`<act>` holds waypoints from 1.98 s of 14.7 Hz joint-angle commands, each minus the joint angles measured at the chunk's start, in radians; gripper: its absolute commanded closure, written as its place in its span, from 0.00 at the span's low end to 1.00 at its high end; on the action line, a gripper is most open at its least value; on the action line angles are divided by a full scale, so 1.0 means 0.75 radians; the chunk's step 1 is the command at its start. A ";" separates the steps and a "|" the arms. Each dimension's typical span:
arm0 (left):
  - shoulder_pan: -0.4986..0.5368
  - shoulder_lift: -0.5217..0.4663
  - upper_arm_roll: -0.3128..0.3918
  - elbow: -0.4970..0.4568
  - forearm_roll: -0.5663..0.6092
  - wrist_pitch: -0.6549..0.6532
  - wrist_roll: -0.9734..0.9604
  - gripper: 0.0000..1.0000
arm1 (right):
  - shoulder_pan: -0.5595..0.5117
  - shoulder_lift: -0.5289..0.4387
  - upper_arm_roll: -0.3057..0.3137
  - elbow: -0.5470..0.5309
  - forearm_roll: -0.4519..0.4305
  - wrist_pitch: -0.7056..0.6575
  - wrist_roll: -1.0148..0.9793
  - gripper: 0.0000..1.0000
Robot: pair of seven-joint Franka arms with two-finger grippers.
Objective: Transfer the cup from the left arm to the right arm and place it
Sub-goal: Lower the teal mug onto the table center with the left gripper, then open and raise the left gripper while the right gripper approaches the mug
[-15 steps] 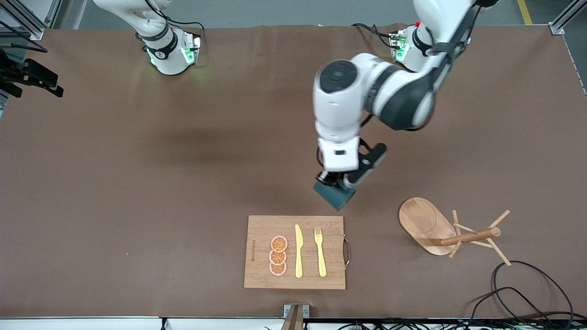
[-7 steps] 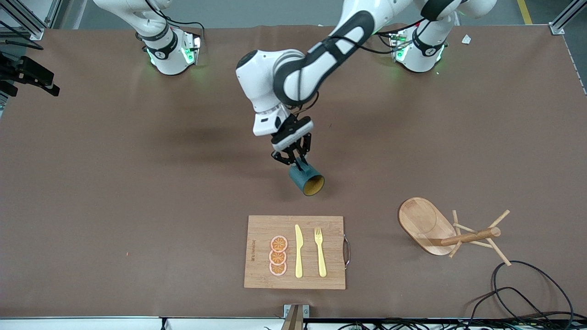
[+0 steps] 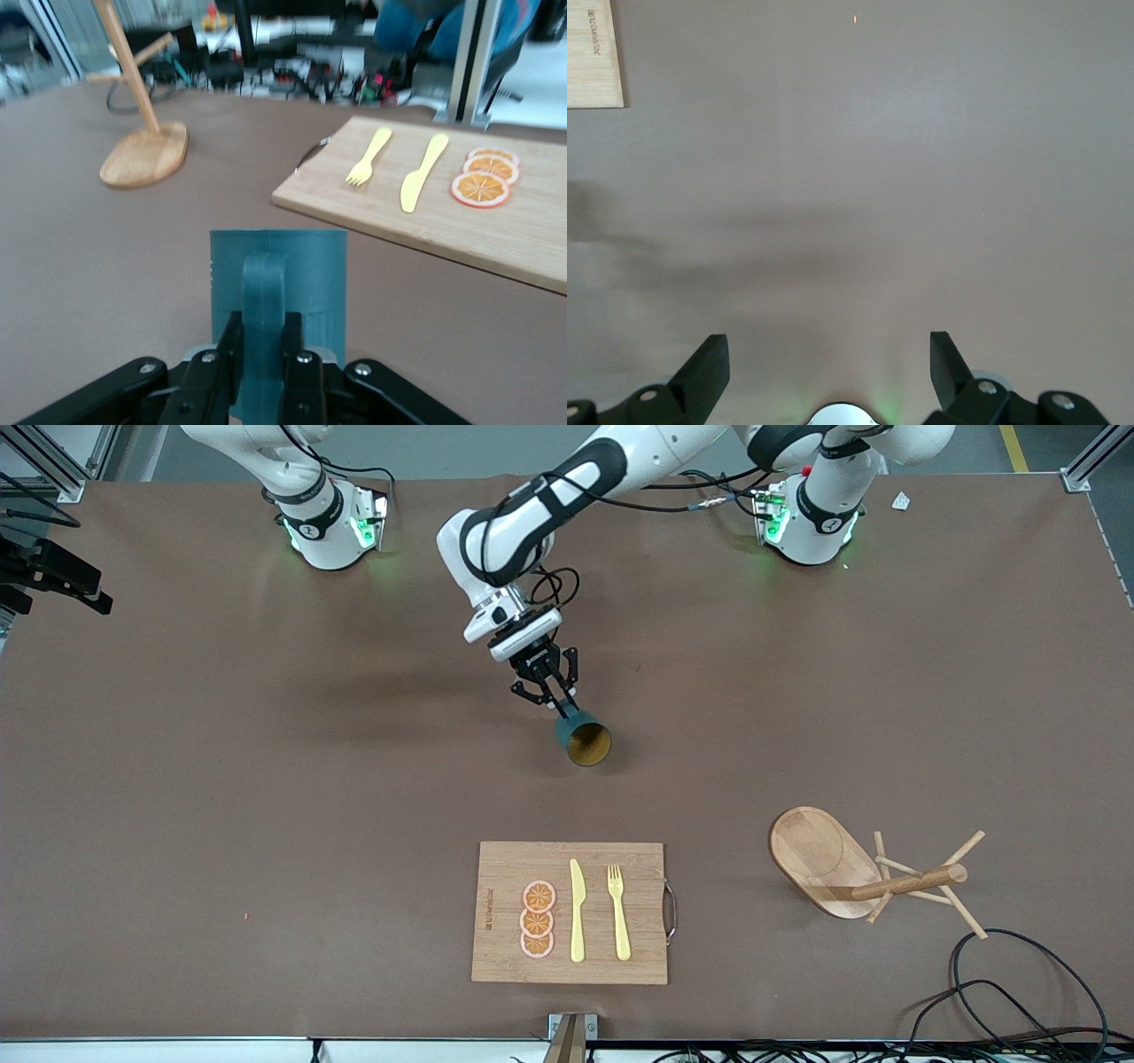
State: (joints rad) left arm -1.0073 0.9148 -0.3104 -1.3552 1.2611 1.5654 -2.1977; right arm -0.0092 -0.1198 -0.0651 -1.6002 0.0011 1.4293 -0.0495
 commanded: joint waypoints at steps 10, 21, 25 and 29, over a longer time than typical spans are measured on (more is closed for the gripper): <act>-0.154 0.185 0.044 0.023 0.272 -0.152 -0.346 0.82 | -0.047 0.233 0.009 0.025 -0.003 0.009 -0.006 0.00; -0.228 0.096 -0.001 -0.018 0.145 -0.154 -0.430 0.00 | -0.018 0.297 0.017 -0.008 -0.028 0.070 0.013 0.00; -0.218 -0.029 -0.120 0.036 0.006 -0.154 -0.428 0.00 | 0.010 0.297 0.019 -0.128 0.082 0.192 0.123 0.00; -0.197 -0.223 -0.138 0.034 -0.251 -0.154 -0.379 0.00 | 0.155 0.299 0.019 -0.277 0.115 0.382 0.323 0.00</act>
State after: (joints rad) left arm -1.1759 0.8278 -0.4112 -1.3142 1.1577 1.4512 -2.5133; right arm 0.0552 0.1193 -0.0483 -1.7331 0.0645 1.6412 0.1073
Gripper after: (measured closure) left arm 0.000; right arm 0.000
